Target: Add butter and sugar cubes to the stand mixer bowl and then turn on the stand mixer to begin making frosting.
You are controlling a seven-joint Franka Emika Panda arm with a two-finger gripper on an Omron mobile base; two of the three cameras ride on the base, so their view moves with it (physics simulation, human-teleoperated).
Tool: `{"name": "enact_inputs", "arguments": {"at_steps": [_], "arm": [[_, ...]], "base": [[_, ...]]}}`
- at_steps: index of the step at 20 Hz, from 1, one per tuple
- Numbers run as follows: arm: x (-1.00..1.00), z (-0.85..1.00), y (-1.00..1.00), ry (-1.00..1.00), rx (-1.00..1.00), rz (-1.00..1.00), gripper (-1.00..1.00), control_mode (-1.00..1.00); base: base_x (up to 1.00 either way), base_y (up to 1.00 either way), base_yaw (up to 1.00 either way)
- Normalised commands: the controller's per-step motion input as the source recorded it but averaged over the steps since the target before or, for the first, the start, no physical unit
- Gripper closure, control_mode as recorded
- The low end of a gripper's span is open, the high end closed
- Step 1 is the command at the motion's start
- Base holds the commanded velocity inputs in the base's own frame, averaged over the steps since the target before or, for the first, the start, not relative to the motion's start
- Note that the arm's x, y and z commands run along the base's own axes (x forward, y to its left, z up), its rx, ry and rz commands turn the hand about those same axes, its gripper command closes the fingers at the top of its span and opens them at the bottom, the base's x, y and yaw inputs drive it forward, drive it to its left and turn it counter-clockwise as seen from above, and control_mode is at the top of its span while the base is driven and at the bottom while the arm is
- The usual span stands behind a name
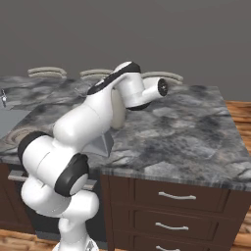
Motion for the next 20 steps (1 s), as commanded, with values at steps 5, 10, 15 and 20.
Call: {"name": "enact_inputs", "arguments": {"at_steps": [5, 10, 15, 20], "arm": [[0.02, -0.19, 0.93, 0.0, 0.01, 0.01, -1.0, -1.0], [0.0, -0.07, 1.0, -0.02, -0.06, 0.02, -1.0, -1.0], [0.0, -0.22, 1.0, 0.0, -0.18, 0.0, -1.0, -1.0], [0.0, -0.31, 1.0, 0.0, -0.25, 0.0, -1.0, -1.0]], "base": [[0.0, 0.0, 0.0], [0.0, 0.0, 0.0], [0.0, 0.0, 0.0], [0.0, 0.0, 0.0]]}}
